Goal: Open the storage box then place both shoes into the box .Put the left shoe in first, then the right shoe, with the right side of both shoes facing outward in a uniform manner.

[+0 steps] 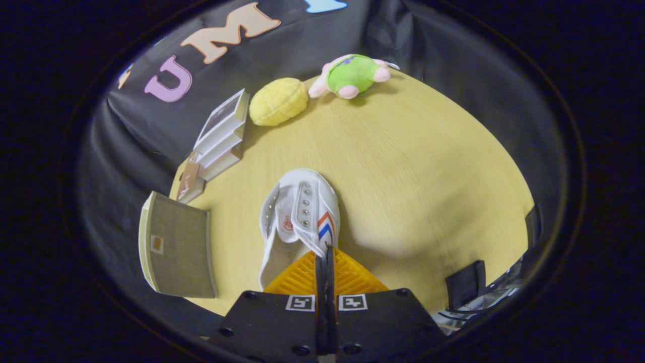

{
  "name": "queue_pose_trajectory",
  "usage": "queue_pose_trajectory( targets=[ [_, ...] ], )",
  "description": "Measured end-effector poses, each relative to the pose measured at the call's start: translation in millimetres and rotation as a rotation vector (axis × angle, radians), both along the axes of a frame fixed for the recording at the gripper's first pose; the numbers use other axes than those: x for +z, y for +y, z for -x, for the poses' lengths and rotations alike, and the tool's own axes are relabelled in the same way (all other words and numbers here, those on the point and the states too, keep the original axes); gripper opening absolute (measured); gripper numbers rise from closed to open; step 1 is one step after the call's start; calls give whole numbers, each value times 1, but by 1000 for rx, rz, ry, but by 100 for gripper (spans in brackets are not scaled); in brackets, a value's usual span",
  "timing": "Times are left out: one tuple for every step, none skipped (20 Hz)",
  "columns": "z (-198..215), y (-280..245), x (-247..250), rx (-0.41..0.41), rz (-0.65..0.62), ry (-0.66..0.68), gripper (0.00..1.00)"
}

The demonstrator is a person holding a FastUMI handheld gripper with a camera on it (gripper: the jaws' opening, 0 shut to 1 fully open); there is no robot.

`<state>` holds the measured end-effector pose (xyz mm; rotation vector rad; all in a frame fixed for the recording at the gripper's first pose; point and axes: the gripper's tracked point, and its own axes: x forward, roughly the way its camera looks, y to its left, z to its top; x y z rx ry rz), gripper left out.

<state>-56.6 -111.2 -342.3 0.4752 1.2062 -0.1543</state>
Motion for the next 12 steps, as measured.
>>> queue_pose_trajectory(
  targets=[
    [4,1,-2,7,13,13,3],
    [5,-1,-6,12,45,9,3],
    [10,-4,-13,35,85,15,3],
    [14,-8,-19,52,120,21,3],
    [15,-9,-20,65,139,22,3],
    [12,-13,-20,61,159,12,4],
    [13,-11,-25,61,157,12,4],
    [15,-12,-28,61,149,19,4],
    [16,-15,-28,62,164,23,9],
    [16,-20,-31,63,183,29,11],
    [17,-22,-34,65,191,44,13],
    [20,-18,-39,72,168,62,10]
  ],
)
